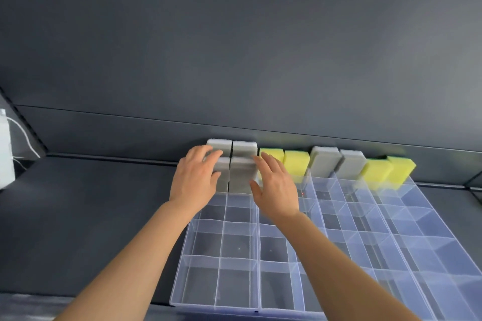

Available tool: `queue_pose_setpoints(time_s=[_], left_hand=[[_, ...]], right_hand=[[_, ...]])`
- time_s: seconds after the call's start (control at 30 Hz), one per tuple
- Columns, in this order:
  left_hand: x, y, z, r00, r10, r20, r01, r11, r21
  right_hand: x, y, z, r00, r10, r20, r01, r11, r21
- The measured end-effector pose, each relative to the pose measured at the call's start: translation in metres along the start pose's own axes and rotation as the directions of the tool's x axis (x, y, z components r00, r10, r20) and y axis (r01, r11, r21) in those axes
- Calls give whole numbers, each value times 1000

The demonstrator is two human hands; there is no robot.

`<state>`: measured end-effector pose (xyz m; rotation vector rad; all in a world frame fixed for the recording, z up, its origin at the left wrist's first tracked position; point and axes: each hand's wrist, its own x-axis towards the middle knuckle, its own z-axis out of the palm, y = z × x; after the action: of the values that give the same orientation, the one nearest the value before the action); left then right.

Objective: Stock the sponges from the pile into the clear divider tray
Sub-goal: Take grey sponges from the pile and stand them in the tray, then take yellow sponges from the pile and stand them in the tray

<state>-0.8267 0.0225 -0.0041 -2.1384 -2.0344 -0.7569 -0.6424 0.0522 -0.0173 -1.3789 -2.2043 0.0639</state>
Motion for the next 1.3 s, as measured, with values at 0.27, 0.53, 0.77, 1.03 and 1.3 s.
queue_pose_setpoints(time_s=[0.27,0.53,0.77,1.03,1.3], left_hand=[[2,62,-1,975,221,16,-221,966,135],[-13,170,22,924,369,101,-380,916,131],[-45,281,43,884,451,123,-461,885,66],[-84,409,69,815,567,118,-570,822,-8],[-97,514,94,747,652,133,-647,758,-81]], right_hand=[[-37,35,-41,989,136,56,-126,979,-163],[-109,98,-114,959,278,45,-256,926,-278],[-195,166,-186,922,386,41,-353,877,-327],[-297,241,-254,869,496,4,-457,804,-379],[-360,304,-304,795,605,-50,-574,724,-382]])
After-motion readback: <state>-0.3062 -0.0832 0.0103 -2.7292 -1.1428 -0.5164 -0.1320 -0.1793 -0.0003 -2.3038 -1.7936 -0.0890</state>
